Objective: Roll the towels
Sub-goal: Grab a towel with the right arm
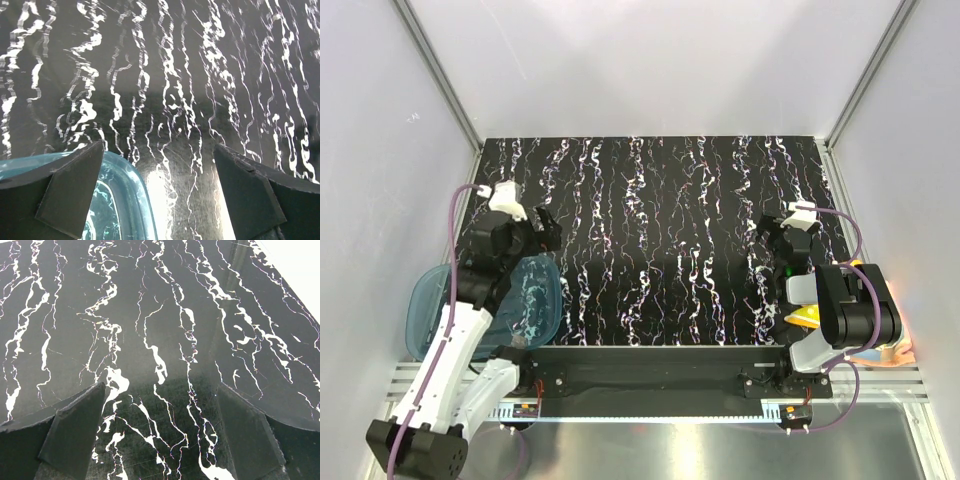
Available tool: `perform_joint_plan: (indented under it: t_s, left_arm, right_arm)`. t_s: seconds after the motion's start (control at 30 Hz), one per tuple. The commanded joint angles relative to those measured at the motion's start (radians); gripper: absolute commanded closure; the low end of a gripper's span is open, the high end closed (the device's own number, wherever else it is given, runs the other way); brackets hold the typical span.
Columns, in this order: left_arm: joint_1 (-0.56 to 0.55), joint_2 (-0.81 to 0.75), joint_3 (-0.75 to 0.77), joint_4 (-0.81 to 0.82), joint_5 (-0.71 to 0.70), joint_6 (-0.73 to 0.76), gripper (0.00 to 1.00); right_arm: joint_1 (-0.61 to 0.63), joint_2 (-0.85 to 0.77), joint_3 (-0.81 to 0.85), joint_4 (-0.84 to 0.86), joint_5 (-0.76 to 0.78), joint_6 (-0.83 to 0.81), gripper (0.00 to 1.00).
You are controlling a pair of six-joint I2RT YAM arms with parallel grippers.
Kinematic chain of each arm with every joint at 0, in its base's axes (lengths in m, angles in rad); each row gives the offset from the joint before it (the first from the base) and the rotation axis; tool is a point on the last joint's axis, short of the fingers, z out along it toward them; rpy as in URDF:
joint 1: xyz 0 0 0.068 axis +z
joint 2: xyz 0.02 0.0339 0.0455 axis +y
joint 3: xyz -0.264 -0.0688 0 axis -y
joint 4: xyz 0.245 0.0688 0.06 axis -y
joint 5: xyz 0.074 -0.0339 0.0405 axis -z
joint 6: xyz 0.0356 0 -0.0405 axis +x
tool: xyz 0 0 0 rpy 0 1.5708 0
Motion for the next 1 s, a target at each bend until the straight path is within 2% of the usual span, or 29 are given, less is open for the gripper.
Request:
perform_joint_plan:
  t_s: [0.0, 0.13, 0.33, 0.57, 0.77, 0.97]
  left_arm:
    - [-0.009, -0.041, 0.042, -0.059, -0.185, -0.092, 0.01]
    - [-0.010, -0.060, 0.037, -0.095, -0.219, -0.101, 0.01]
    - [-0.010, -0.055, 0.037, -0.109, -0.175, -0.046, 0.01]
    - [-0.027, -0.138, -0.030, -0.027, -0.167, -0.040, 0.01]
    - [-0.029, -0.169, -0.096, 0.097, -0.002, 0.012, 0.01]
    - [-0.044, -0.170, -0.102, 0.101, -0.008, -0.029, 0.01]
  right_arm:
    - [-0.005, -0.005, 0.010, 0.056, 0.005, -0.011, 0.00]
    - [-0.005, -0.005, 0.012, 0.058, 0.004, -0.011, 0.00]
    - [-0.005, -0.007, 0.012, 0.058, 0.005, -0.011, 0.00]
    - [-0.005, -0.005, 0.012, 0.056, 0.004, -0.013, 0.00]
    - [-0.005, -0.005, 0.012, 0.055, 0.002, -0.011, 0.00]
    - [-0.005, -0.010, 0.001, 0.061, 0.013, -0.014, 0.00]
